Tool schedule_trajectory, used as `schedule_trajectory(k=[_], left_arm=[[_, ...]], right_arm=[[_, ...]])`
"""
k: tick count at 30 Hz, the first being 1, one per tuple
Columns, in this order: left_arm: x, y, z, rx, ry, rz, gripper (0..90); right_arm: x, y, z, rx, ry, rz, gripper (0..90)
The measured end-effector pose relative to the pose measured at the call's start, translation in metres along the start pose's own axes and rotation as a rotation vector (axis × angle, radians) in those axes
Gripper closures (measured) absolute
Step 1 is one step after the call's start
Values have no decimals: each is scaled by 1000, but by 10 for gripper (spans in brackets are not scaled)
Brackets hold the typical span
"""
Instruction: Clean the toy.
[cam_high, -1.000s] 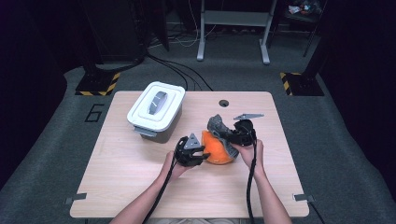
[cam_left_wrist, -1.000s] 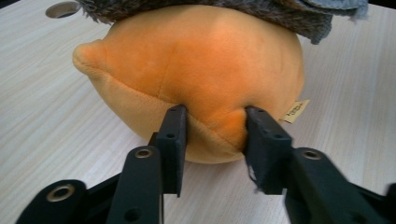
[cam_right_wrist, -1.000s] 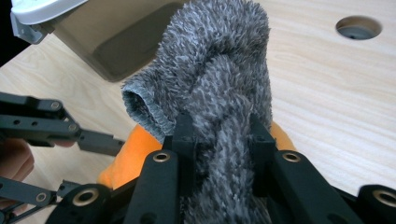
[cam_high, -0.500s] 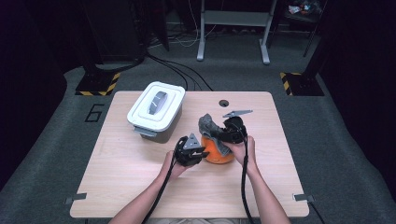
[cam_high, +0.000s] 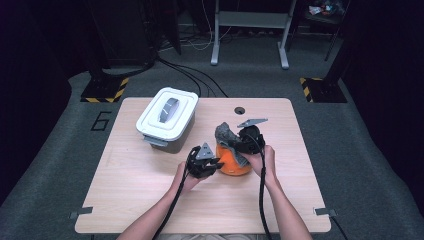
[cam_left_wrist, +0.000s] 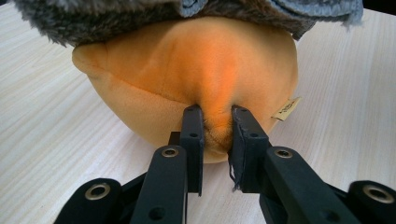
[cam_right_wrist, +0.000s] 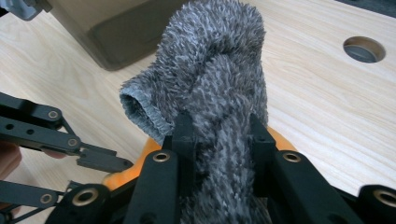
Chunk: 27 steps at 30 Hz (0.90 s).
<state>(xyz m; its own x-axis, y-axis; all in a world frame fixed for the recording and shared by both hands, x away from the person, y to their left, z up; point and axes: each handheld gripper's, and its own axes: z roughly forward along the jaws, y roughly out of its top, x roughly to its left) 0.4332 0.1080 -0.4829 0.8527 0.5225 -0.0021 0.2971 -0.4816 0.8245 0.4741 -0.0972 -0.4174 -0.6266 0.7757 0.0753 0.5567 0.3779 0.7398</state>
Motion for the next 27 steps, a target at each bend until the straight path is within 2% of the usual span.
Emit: schedule_trajectory(k=[3,5,19,27], left_arm=[[0,0,0,-2,-2,-2,764],[0,0,0,-3,-1,-2,763],[0,0,0,-2,-4,-5,762],[0,0,0,-4,-3,2,762]], right_arm=[[-4,-1,-2,-1,-6,1,708],[-4,-2,-3,4,-9,18,707],[-33,-20,-17,-10,-69,72,706],[-50,-32,-21,-12,-87,134,707]])
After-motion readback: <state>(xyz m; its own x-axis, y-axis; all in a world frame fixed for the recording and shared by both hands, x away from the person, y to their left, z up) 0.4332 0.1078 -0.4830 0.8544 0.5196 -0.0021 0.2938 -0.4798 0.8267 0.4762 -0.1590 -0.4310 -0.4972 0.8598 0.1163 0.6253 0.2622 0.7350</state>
